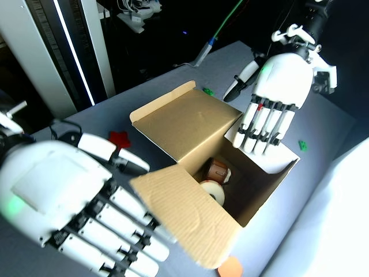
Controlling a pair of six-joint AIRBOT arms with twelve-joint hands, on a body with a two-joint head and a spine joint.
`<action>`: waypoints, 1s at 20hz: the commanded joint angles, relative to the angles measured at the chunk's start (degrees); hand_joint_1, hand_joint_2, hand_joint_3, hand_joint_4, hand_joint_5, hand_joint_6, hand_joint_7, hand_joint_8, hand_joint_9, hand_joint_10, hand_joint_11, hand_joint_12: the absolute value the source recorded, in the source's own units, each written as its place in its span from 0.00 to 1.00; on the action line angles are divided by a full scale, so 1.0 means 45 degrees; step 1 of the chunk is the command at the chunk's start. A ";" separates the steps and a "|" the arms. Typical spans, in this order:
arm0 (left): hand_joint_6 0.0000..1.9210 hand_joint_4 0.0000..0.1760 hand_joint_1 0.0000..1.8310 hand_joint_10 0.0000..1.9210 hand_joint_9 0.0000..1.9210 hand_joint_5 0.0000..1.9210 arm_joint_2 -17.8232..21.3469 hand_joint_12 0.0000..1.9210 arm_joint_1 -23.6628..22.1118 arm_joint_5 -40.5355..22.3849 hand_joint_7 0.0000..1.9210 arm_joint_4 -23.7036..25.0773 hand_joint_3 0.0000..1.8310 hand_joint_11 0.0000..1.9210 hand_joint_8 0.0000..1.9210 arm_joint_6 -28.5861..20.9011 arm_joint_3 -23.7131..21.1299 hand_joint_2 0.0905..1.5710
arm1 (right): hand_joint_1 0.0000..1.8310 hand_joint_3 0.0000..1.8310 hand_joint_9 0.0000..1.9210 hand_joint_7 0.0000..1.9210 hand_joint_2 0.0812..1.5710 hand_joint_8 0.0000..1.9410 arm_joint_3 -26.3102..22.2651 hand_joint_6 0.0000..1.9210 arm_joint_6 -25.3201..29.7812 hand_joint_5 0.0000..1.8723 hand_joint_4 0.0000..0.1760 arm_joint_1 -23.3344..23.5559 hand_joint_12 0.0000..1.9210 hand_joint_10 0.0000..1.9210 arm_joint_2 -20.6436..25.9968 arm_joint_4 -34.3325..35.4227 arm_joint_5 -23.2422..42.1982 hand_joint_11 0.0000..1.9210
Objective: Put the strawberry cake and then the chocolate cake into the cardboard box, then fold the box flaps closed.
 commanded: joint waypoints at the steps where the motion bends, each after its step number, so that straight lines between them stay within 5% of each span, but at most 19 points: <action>1: 0.00 0.00 0.00 0.00 0.10 0.08 0.0191 0.30 -0.0207 0.0282 0.11 -0.0770 0.00 0.00 0.00 0.0017 0.0075 0.73 | 0.00 0.00 0.07 0.07 0.75 0.00 -0.0069 0.00 0.0060 0.04 0.00 0.0216 0.30 0.00 0.0073 -0.0514 0.0994 0.00; 6: 0.00 0.00 0.00 0.01 0.12 0.09 0.0618 0.33 -0.0858 0.0004 0.12 -0.0538 0.00 0.00 0.00 -0.0213 0.0588 0.72 | 0.00 0.00 0.06 0.07 0.77 0.00 -0.0058 0.01 -0.0626 0.06 0.00 0.0383 0.28 0.00 -0.0732 -0.0513 0.0471 0.00; 10: 0.00 0.00 0.00 0.00 0.12 0.09 0.1142 0.33 -0.1037 0.0084 0.12 -0.0003 0.00 0.00 0.00 -0.0269 0.0632 0.72 | 0.02 0.00 0.06 0.07 0.79 0.01 0.0180 0.01 -0.1078 0.05 0.00 0.0277 0.17 0.01 -0.1327 -0.0510 0.0065 0.00; 15: 0.01 0.00 0.00 0.00 0.13 0.11 0.2074 0.33 -0.0448 0.0094 0.14 0.0171 0.00 0.00 0.00 -0.0295 -0.0055 0.71 | 0.00 0.00 0.08 0.10 0.79 0.00 0.0201 0.01 -0.2042 0.09 0.00 -0.0009 0.26 0.01 -0.1628 -0.0505 -0.0700 0.00; 20: 0.00 0.00 0.00 0.00 0.10 0.10 0.3036 0.28 0.0674 0.0089 0.13 -0.0020 0.00 0.00 0.00 -0.0308 -0.1226 0.70 | 0.01 0.00 0.10 0.12 0.79 0.00 0.0201 0.00 -0.0337 0.09 0.00 0.0322 0.31 0.01 -0.1111 -0.0445 0.0113 0.00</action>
